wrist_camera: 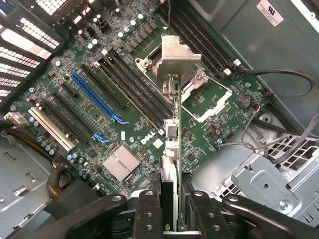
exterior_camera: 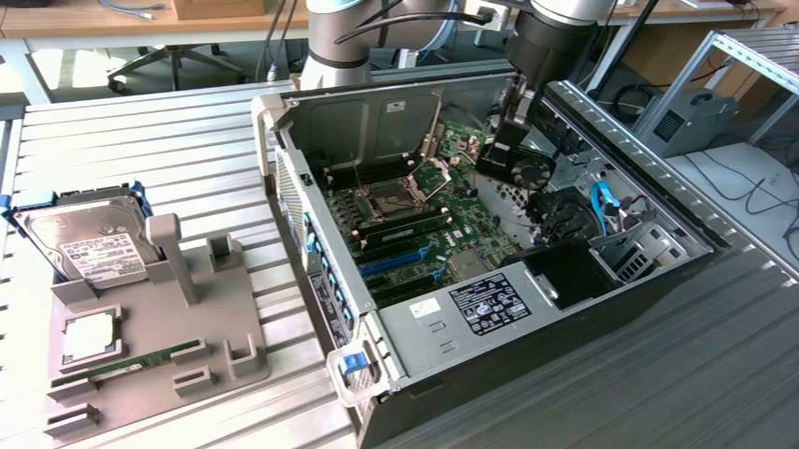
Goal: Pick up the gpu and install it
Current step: 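Insert the gpu into the slot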
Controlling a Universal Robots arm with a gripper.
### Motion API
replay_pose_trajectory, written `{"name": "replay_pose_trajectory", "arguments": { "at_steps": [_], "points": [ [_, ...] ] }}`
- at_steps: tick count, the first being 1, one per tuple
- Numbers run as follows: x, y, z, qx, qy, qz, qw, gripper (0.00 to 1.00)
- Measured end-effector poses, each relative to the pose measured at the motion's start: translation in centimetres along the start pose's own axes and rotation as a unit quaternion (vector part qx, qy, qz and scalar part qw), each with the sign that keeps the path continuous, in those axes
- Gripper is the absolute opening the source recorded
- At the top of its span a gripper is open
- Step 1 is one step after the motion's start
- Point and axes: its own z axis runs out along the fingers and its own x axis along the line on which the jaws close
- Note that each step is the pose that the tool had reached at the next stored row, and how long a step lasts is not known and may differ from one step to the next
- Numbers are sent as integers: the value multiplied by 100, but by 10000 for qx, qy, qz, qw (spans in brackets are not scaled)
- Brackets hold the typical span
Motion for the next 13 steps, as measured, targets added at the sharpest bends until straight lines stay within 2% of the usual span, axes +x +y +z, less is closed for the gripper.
{"name": "replay_pose_trajectory", "arguments": {
  "at_steps": [13],
  "points": [
    [-23, -25, 2, -4, 3, -187, 9998, 27]
  ]
}}
